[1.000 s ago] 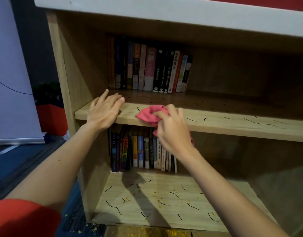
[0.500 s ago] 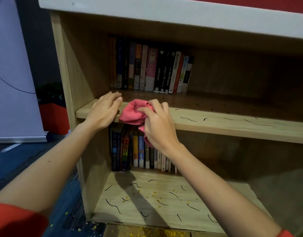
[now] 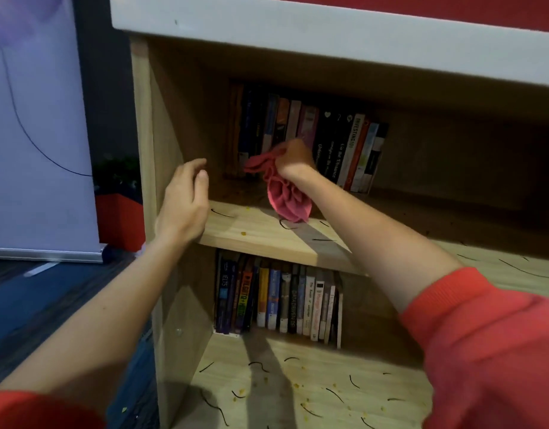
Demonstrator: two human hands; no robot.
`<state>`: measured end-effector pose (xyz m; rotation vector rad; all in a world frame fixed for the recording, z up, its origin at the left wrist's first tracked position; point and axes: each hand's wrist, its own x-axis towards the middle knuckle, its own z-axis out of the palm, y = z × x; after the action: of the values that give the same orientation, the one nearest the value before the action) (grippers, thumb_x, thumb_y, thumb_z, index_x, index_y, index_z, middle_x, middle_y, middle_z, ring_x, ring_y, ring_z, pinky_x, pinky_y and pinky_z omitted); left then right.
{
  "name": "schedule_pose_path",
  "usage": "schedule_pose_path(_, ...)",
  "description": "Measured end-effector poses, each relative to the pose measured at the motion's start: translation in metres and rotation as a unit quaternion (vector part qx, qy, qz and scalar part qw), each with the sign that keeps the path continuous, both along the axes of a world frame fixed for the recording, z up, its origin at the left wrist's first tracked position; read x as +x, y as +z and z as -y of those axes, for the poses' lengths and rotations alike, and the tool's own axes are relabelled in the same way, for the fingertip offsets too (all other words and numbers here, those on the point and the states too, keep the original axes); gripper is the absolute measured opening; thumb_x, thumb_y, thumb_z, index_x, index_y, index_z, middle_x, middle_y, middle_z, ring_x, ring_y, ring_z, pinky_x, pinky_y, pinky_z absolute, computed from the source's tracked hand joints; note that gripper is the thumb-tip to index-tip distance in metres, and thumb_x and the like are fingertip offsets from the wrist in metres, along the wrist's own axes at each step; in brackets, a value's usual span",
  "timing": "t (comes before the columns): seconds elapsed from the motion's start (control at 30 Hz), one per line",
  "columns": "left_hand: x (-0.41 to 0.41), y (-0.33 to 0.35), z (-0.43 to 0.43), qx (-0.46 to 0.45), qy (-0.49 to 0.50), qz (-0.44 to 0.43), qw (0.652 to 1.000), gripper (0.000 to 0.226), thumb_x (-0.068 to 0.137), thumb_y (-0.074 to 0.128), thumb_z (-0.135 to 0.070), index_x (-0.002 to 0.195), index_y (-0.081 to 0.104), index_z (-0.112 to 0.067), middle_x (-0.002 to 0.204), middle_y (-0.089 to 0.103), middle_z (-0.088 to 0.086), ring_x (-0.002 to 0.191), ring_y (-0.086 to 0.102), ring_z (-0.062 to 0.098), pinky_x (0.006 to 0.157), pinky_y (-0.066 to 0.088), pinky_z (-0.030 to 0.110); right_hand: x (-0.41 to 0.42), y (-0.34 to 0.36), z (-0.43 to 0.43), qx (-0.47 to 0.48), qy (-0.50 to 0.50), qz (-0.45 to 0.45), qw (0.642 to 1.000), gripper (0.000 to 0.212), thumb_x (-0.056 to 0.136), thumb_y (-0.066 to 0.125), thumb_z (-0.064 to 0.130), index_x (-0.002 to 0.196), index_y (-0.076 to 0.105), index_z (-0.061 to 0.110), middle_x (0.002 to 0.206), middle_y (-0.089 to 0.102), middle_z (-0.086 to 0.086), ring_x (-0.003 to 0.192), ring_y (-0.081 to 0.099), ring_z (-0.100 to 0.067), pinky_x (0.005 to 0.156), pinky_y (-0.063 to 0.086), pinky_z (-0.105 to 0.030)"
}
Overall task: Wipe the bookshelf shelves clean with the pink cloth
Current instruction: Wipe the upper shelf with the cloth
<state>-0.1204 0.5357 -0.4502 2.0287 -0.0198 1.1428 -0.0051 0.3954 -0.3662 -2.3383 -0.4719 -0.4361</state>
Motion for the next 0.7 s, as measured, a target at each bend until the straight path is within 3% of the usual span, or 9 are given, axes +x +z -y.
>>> schedule_pose_path(0.13,0.006,-0.004,0.000,0.010,0.014,0.038,0.999,0.040,0.102,0.029,-0.017,0.140,0.037,-0.007,0.140,0.044,0.007,0.123,0.035,0.003,0.101,0.029,0.019,0.059,0.000,-0.023,-0.076,-0.002,0.011,0.997,0.025,0.091,0.049,0.008,0.112,0.061,0.000,0.109,0.064,-0.015,0.102,0.062,-0.031,0.082,0.050,-0.031)
schedule_pose_path(0.27,0.011,-0.009,-0.003,0.023,0.020,0.039,0.999,0.042,0.103,0.029,-0.017,0.144,0.031,-0.013,0.143,0.040,0.001,0.120,0.029,-0.008,0.100,0.026,0.013,0.068,-0.016,-0.038,-0.209,0.033,-0.028,0.977,0.027,0.093,0.049,0.007,0.113,0.058,-0.008,0.096,0.061,-0.018,0.092,0.058,-0.031,0.062,0.039,-0.026)
schedule_pose_path(0.33,0.013,-0.010,-0.005,0.025,0.023,0.038,0.999,0.042,0.102,0.029,-0.016,0.144,0.030,-0.015,0.143,0.041,-0.001,0.118,0.029,-0.010,0.098,0.026,0.012,0.064,-0.022,-0.044,-0.224,0.062,-0.068,0.970,0.027,0.095,0.048,0.008,0.114,0.059,-0.009,0.094,0.060,-0.015,0.088,0.055,-0.027,0.063,0.043,-0.031)
schedule_pose_path(0.43,0.013,-0.010,-0.004,0.031,0.026,0.044,0.998,0.042,0.102,0.030,-0.015,0.144,0.030,-0.016,0.141,0.042,-0.001,0.117,0.030,-0.009,0.096,0.026,0.011,0.056,-0.027,-0.049,-0.172,0.102,-0.109,0.974,0.031,0.092,0.058,0.022,0.112,0.063,-0.001,0.111,0.064,-0.015,0.094,0.060,-0.026,0.080,0.050,-0.038)
schedule_pose_path(0.5,0.014,-0.011,-0.004,0.033,0.027,0.048,0.998,0.042,0.102,0.030,-0.015,0.144,0.030,-0.015,0.141,0.042,-0.001,0.118,0.030,-0.008,0.097,0.026,0.011,0.045,-0.025,-0.048,-0.142,0.142,-0.121,0.972,0.027,0.092,0.056,0.018,0.113,0.065,0.003,0.116,0.063,-0.012,0.103,0.060,-0.024,0.089,0.048,-0.034)
schedule_pose_path(0.6,0.012,-0.010,-0.002,0.031,0.025,0.056,0.998,0.043,0.102,0.031,-0.017,0.144,0.031,-0.012,0.141,0.043,0.002,0.122,0.033,-0.003,0.100,0.028,0.015,0.024,-0.022,-0.045,-0.151,0.197,-0.109,0.963,0.029,0.093,0.047,0.005,0.114,0.066,0.012,0.111,0.062,-0.003,0.101,0.058,-0.016,0.085,0.046,-0.025)
schedule_pose_path(0.7,0.009,-0.010,0.000,0.031,0.018,0.074,0.997,0.049,0.097,0.033,-0.025,0.143,0.033,-0.007,0.140,0.044,0.006,0.128,0.040,0.011,0.100,0.031,0.021,0.004,-0.025,-0.042,-0.189,0.230,-0.090,0.950,0.030,0.092,0.047,0.004,0.111,0.067,0.015,0.108,0.065,-0.004,0.097,0.060,-0.017,0.083,0.048,-0.027)
